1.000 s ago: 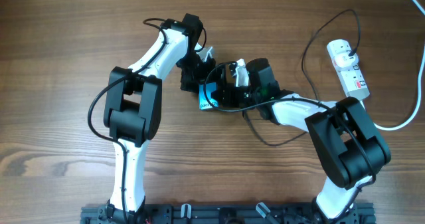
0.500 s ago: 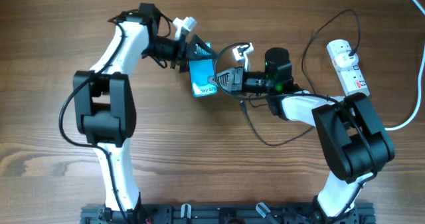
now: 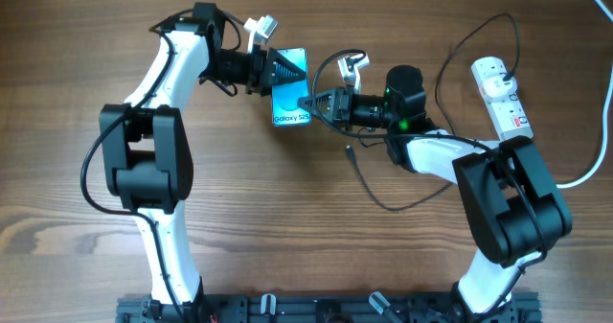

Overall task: Plug charger to phone and switch on socket
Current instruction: 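Lift the phone upright with the left gripper and raise it, then grasp the black USB-C cable end with the right gripper, then move the cable plug toward the bottom of the held phone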

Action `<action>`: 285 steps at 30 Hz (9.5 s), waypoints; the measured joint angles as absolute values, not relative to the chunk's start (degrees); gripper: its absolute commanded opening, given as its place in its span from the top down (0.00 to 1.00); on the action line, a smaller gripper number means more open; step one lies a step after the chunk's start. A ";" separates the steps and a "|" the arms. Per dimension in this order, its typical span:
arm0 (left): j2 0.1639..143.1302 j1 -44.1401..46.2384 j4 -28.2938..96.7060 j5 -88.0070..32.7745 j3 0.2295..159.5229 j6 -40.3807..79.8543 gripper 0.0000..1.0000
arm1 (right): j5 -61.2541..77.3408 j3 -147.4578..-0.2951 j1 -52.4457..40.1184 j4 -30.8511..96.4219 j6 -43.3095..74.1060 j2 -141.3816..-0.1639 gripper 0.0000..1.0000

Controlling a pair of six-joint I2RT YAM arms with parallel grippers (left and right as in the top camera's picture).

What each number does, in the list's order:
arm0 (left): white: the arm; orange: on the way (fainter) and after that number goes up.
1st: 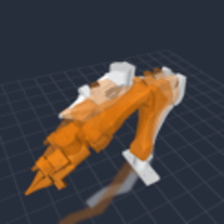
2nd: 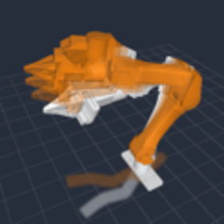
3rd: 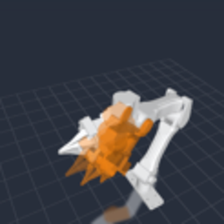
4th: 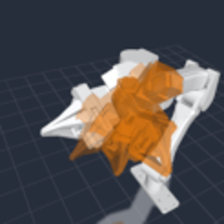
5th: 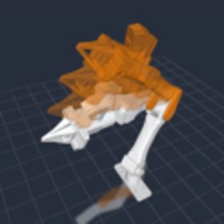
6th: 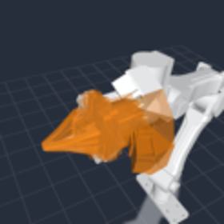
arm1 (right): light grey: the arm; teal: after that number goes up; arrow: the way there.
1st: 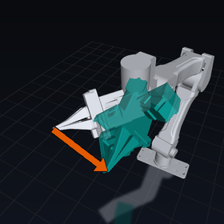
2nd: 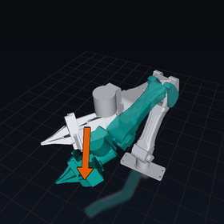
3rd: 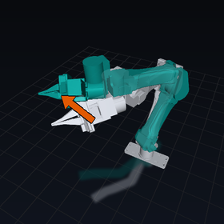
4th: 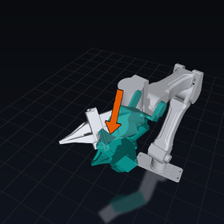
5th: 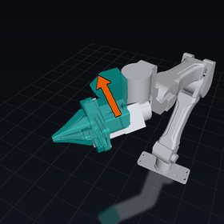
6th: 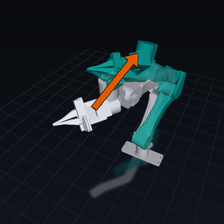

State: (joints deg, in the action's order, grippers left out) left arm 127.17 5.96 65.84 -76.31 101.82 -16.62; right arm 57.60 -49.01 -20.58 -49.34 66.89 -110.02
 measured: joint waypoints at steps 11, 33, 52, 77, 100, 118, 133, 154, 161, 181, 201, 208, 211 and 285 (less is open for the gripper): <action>127.17 5.91 66.17 -78.11 101.67 -15.97 0.56 | 53.82 -49.30 -20.97 -50.26 71.18 -109.60 0.96; 127.17 2.72 65.73 -81.01 101.49 -14.72 0.96 | 51.92 -50.52 -21.54 -51.16 74.32 -109.27 0.96; 124.99 13.91 68.62 -18.17 101.49 6.98 0.96 | 39.20 -49.74 -18.35 -17.56 48.71 -109.67 0.43; 123.35 24.47 59.75 0.36 94.21 21.80 0.76 | 32.71 -49.74 -18.33 -11.62 40.18 -109.75 0.42; 123.35 24.71 57.01 0.36 93.14 23.31 0.82 | 32.71 -49.74 -18.33 -11.62 40.18 -109.75 0.41; 122.63 24.14 56.27 1.67 92.44 23.92 0.96 | 34.22 -49.74 -18.33 -11.84 37.36 -109.40 0.18; 93.93 1.78 50.15 -39.94 85.73 12.08 0.96 | 17.34 -69.84 -18.96 50.28 11.25 -88.42 0.00; 94.63 -7.81 27.57 -74.76 56.07 10.61 0.96 | 0.54 -61.21 -30.17 31.48 4.12 -106.72 0.80; 94.63 -5.87 26.28 -74.94 56.07 10.61 0.96 | -8.73 -63.02 -30.57 33.82 7.38 -108.12 0.64; 94.63 -5.87 26.09 -74.94 56.07 10.61 0.96 | -5.41 -63.53 -29.80 36.58 19.29 -108.18 0.90; 94.63 -6.15 24.16 -75.18 56.07 10.66 0.96 | -9.91 -59.31 -28.93 41.50 13.32 -99.13 0.96; 94.63 -6.15 24.14 -75.16 56.07 10.66 0.96 | -9.06 -51.96 -28.93 34.89 12.69 -98.37 0.83; 94.63 -6.15 24.16 -75.18 56.07 10.66 0.96 | -8.80 -50.59 -28.93 32.77 12.40 -97.71 0.60; 84.42 3.86 -38.37 -70.22 55.22 75.35 0.96 | 75.96 -51.57 -22.02 0.75 27.79 -76.38 0.96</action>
State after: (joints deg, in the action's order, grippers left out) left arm 84.42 3.86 -38.37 -70.22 55.22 75.35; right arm 75.96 -51.57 -22.02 0.75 27.79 -76.38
